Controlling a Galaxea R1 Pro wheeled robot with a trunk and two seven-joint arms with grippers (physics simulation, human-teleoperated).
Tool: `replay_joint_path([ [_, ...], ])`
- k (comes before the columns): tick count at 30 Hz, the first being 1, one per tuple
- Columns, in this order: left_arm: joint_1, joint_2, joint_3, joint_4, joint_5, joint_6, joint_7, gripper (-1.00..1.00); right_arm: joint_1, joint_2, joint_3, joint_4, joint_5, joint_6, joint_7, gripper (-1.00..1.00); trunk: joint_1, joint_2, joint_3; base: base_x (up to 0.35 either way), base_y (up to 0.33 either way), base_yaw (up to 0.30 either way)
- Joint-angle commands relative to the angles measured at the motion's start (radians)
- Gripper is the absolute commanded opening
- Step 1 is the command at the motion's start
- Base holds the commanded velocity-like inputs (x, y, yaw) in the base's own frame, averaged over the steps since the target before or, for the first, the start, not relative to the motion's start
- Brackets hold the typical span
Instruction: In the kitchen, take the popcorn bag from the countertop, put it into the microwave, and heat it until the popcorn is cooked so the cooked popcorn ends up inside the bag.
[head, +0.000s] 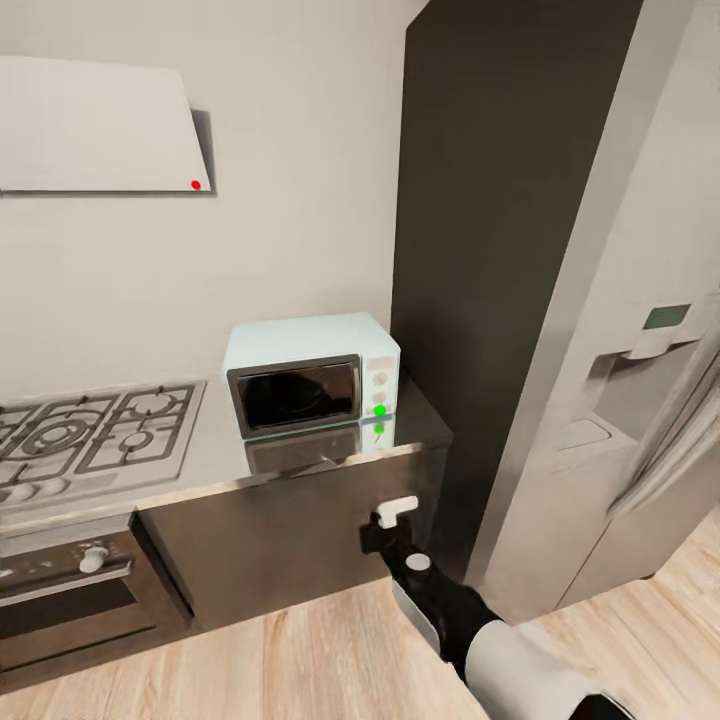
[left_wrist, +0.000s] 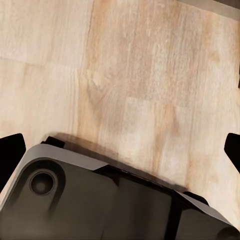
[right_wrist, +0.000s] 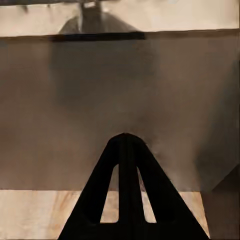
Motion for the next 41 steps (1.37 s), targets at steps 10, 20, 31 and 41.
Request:
replay_joint_path([
  [10,0.007,0.009,0.008,0.028,-0.006,0.007,-0.011,1.00,0.406,-0.135,0.021,0.109,0.084,-0.123,-0.017,-1.00,0.001,-0.002,-0.002,0.000,0.000,0.000],
  [20,-0.014,0.017,-0.002,0.069,-0.014,0.006,-0.011,1.00,0.353,-0.143,0.020,0.090,0.077,-0.115,-0.025,-1.00,0.001,-0.002,-0.002,0.000,0.000,0.000],
  [31,-0.008,0.024,0.006,0.112,-0.009,0.006,-0.011,1.00,0.411,-0.147,-0.027,0.245,0.087,-0.121,-0.022,1.00,0.001,-0.002,-0.002,0.000,0.000,0.000],
  [41,-0.008,0.023,0.006,0.112,-0.009,0.006,-0.011,1.00,0.411,-0.148,-0.028,0.245,0.086,-0.121,-0.022,1.00,0.001,-0.002,-0.002,0.000,0.000,0.000],
])
